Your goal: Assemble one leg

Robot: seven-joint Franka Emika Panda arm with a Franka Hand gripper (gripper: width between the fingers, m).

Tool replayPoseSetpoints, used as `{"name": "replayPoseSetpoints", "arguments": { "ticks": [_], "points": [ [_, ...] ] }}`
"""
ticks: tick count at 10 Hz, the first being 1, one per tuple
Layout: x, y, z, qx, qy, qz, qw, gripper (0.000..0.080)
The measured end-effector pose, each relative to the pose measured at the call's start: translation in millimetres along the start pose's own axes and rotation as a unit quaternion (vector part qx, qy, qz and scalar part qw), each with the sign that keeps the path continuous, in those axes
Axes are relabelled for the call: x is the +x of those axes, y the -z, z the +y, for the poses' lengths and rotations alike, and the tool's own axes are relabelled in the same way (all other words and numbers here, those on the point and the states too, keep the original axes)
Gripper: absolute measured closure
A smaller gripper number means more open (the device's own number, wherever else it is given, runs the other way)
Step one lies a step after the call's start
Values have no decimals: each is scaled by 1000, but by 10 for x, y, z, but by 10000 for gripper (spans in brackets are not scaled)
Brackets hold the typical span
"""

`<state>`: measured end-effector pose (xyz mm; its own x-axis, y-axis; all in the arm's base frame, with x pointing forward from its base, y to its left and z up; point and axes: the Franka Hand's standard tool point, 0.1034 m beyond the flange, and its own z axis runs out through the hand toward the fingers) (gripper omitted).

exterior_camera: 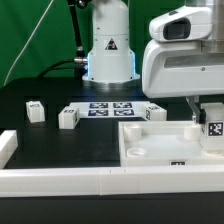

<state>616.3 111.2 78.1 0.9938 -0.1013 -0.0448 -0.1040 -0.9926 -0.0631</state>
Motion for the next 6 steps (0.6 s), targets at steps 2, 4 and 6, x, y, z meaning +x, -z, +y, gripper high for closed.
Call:
{"name": "replayPoseSetpoints", "arguments": {
  "ticks": [2, 4, 6],
  "points": [
    [-3, -5, -8, 4, -30, -1, 1000, 509],
    [-2, -28, -14, 19, -171, -3, 985, 509],
    [-1, -34, -1, 17, -311, -2, 950, 509]
  ]
}}
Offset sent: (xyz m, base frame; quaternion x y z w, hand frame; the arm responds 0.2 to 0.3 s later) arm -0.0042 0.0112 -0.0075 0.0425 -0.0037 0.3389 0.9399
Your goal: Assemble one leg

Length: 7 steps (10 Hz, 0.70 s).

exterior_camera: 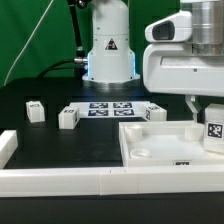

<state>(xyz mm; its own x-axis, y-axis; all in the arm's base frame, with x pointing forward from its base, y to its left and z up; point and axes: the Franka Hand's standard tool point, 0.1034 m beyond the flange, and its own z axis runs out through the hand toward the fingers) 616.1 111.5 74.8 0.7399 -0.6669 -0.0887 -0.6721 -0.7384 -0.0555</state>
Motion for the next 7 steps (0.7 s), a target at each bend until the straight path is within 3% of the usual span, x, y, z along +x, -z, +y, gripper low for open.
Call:
{"name": "replayPoseSetpoints", "arguments": {
  "ticks": [4, 7],
  "points": [
    [12, 1, -13, 5, -233, 10, 972, 509],
    [12, 3, -8, 7, -402, 10, 915, 509]
  ]
}}
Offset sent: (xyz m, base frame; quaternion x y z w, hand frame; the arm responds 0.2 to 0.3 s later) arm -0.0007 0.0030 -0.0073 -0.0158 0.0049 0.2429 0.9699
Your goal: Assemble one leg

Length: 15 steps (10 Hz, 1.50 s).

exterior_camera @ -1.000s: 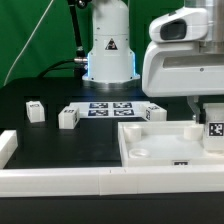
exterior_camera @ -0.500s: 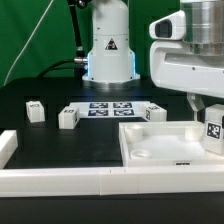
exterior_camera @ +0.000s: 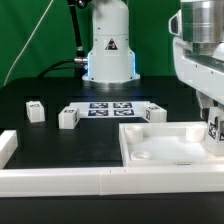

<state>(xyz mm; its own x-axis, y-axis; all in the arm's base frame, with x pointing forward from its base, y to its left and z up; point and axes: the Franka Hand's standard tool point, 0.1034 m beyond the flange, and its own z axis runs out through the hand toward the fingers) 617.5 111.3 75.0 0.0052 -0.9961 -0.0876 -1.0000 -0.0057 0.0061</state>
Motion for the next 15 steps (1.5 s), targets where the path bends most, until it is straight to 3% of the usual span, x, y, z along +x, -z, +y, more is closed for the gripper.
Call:
{"name": "replayPoseSetpoints", "arguments": {
  "ticks": [3, 5, 6, 7, 9, 10, 11, 12, 15],
  "points": [
    [17, 4, -7, 0, -81, -11, 997, 509],
    [17, 3, -7, 0, -71, -11, 997, 509],
    [13, 2, -6, 1, -48, -11, 999, 316],
    [6, 8, -24, 6, -47, -11, 999, 205],
    [-4, 22, -37, 7, 87, -9, 996, 162],
    [-34, 20, -35, 8, 180, -10, 984, 152],
    [-74, 13, -26, 7, 196, -11, 981, 150],
    [-85, 8, -27, 1, 268, -2, 963, 150],
    [-100, 7, -47, -7, 455, 20, 890, 150]
  ]
}}
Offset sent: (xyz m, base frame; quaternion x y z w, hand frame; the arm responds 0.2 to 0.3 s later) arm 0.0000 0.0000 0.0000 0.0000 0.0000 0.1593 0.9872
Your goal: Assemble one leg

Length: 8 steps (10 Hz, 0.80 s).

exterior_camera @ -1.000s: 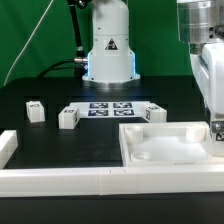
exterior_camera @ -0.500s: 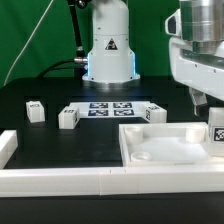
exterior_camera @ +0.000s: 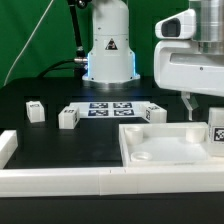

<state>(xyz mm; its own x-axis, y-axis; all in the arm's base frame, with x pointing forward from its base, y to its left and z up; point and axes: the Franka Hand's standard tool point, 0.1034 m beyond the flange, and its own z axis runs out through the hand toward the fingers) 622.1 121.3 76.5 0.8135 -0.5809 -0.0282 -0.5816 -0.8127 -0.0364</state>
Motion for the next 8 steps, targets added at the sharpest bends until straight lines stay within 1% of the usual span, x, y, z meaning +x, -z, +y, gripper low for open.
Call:
{"name": "replayPoseSetpoints", "arguments": {
  "ticks": [1, 3, 4, 5, 6, 7, 8],
  "points": [
    [-24, -4, -16, -13, 71, 9, 997, 150],
    [18, -5, 32, -16, 172, 8, 985, 150],
    [52, -3, 67, -16, 187, 7, 982, 150],
    [47, -3, 59, -16, 180, 8, 984, 150],
    [47, -3, 59, -16, 180, 8, 984, 233],
    [49, -3, 61, -16, 180, 8, 984, 420],
    [49, -3, 59, -16, 180, 8, 984, 420]
  ]
}}
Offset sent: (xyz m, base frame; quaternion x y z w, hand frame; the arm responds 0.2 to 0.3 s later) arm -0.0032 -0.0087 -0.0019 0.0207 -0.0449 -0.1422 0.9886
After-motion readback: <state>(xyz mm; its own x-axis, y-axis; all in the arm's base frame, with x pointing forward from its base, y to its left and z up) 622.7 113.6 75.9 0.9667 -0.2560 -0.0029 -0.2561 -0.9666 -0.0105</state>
